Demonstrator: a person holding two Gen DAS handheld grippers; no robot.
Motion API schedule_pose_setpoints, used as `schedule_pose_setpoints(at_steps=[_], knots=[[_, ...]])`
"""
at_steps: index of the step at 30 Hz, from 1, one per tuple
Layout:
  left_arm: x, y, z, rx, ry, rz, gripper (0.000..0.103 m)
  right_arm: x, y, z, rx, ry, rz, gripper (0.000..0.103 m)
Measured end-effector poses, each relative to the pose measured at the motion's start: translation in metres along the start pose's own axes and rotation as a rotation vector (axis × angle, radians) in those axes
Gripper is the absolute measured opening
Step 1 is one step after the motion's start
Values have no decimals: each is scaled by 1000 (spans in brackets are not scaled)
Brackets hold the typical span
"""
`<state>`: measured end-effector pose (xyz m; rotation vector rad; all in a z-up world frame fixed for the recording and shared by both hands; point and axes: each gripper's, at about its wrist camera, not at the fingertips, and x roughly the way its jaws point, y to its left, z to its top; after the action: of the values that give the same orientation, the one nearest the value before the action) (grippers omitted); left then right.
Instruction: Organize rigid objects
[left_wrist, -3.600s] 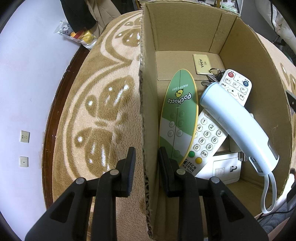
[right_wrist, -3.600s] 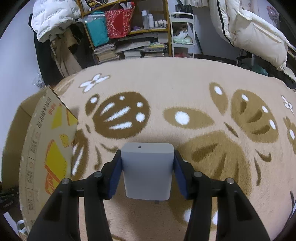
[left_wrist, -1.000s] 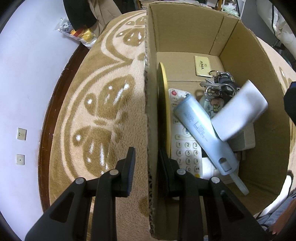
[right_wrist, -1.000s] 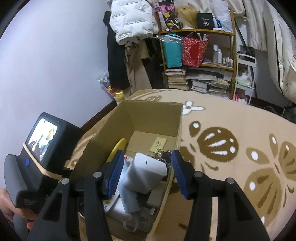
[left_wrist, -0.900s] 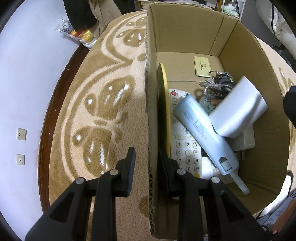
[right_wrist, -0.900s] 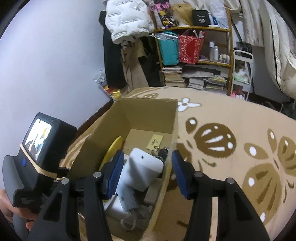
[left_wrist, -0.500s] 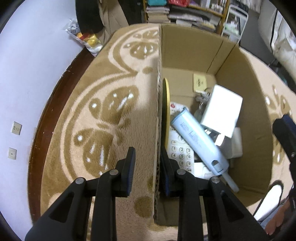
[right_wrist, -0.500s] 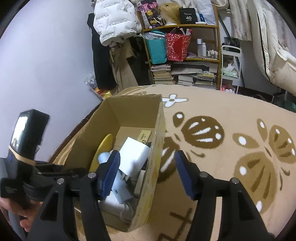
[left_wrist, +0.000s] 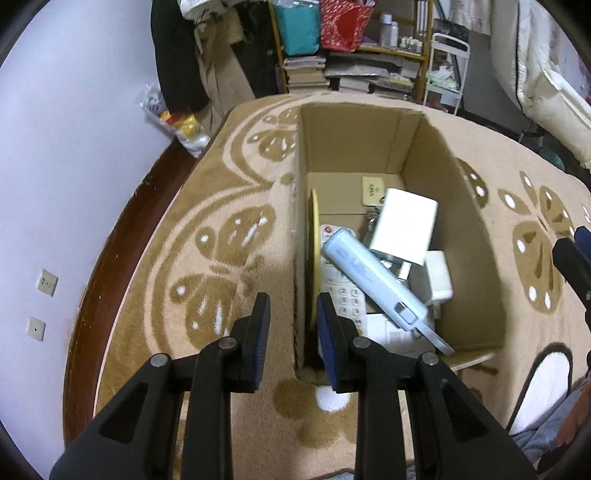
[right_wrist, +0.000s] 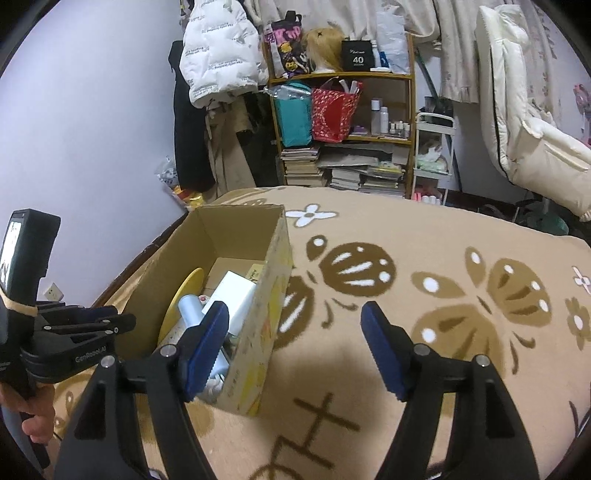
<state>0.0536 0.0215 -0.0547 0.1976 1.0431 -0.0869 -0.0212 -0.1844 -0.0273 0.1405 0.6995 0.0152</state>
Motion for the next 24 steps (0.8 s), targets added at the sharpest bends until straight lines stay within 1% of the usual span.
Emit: schedule_pose_setpoints(at_steps=[2,5,8,10,13,15,16,17,19,22,23,24], knots=[[-11,-3,-3,3,-29,-10,25,-11,-4,-2,1,-12,-6,85],[-21,-6,-7,7,-49,-30,25,-26,-10,-5,13,-30,-10,87],[-37,-9,-12,19,-94,-23,25,-37,-14,-9,25,-37,-9,88],[-48,-9,-15,10,-119,-19,30,-43,-17,-11,27,-44,-12,88],[-68,-3,-20,-18,-183,-13,38,-54,-20,-16,38,-60,-5,88],[-82,0,-24,-31,-231,-10,52,-61,-21,-19,46,-72,-3,89],[-88,1,-26,-33,-251,-5,55,-65,-22,-20,52,-80,-2,92],[-93,1,-27,-32,-270,0,59,-69,-22,-21,57,-92,-4,97],[-103,1,-31,-23,-307,-1,62,-79,-22,-24,59,-124,-10,103],[-110,0,-36,-13,-334,-14,64,-91,-19,-25,55,-169,-16,103],[-112,0,-38,-10,-340,-16,67,-96,-19,-25,53,-185,-15,103],[-114,0,-39,-7,-348,-18,72,-99,-19,-26,54,-196,-12,103]])
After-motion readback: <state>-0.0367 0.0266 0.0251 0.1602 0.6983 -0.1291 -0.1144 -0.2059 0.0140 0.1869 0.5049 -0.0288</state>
